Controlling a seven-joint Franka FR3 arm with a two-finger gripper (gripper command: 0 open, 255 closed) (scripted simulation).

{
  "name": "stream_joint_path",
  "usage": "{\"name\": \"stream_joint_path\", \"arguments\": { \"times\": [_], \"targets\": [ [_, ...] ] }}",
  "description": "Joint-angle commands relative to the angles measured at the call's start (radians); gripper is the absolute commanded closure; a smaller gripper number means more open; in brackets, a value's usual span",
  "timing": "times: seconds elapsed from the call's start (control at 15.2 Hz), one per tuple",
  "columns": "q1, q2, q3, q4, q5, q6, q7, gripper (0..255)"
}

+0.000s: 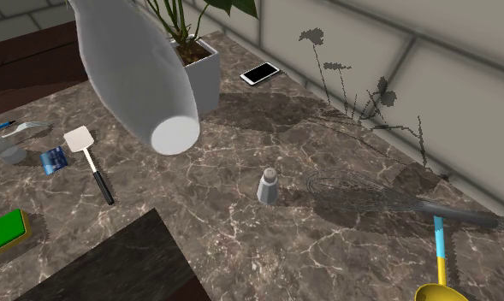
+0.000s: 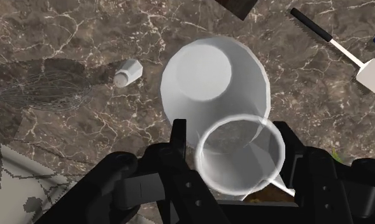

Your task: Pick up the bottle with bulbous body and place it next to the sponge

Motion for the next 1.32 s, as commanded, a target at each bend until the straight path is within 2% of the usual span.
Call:
{"name": "stream_joint_path", "arguments": {
  "times": [0.0,0.59,1.12,1.25],
  "targets": [
    [0.021,-0.016,0.027,0.016,0.003,-0.032,0.049,255],
    [0.105,-0.019,0.146,0.141,0.019,-0.159,0.255,255],
    [0.192,0.073,0.265,0.367,0.011,-0.294,0.462,255],
    [0.19,0.049,0.261,0.309,0.017,-0.258,0.457,255]
  ]
}}
